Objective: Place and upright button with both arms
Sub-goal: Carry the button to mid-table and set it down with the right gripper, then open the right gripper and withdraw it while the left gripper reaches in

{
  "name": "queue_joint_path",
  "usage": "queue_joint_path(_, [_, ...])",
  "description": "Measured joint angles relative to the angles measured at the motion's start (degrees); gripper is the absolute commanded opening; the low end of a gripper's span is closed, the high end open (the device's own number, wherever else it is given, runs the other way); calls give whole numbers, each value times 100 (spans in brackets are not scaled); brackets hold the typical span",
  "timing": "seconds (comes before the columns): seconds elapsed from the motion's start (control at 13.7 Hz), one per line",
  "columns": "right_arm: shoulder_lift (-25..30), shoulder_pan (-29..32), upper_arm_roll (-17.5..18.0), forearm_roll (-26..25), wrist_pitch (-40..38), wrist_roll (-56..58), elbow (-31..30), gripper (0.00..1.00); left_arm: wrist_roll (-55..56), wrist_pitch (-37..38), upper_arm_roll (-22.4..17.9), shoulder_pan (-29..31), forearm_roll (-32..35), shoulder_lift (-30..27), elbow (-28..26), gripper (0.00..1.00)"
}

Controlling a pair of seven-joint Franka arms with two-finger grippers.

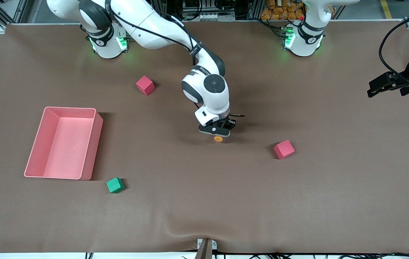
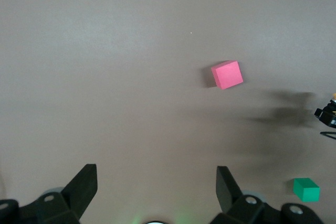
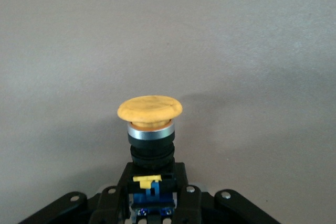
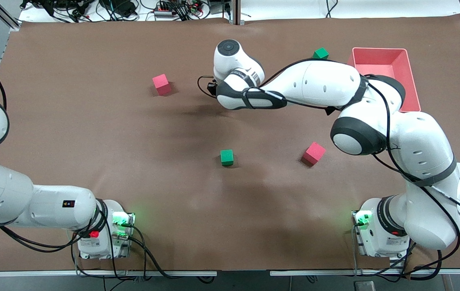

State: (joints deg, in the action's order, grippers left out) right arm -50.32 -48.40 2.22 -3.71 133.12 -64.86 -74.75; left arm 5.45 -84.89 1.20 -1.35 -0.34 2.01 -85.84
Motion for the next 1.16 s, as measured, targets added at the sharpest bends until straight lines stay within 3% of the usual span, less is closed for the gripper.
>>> queue_joint_path(0.07, [0,-10,-3,-128,0,20,0,100,0,0,-1,0,0,0,0,100])
queue_joint_path(0.29, [0,-9,-59,-388,0,46,15,100,0,0,-2,1,0,0,0,100])
queue_joint_path(0.73, [134,216,-134,-414,-44,346,245,100,0,0,-3,1,0,0,0,100])
queue_joint_path(1.02, [708,631,-112,-349,-1022,1352,336,100,0,0,-3,1,0,0,0,100])
queue_joint_path(1.16, [1111,924,-108,19,-1599,2115,353,100,0,0,-4,1,0,0,0,100])
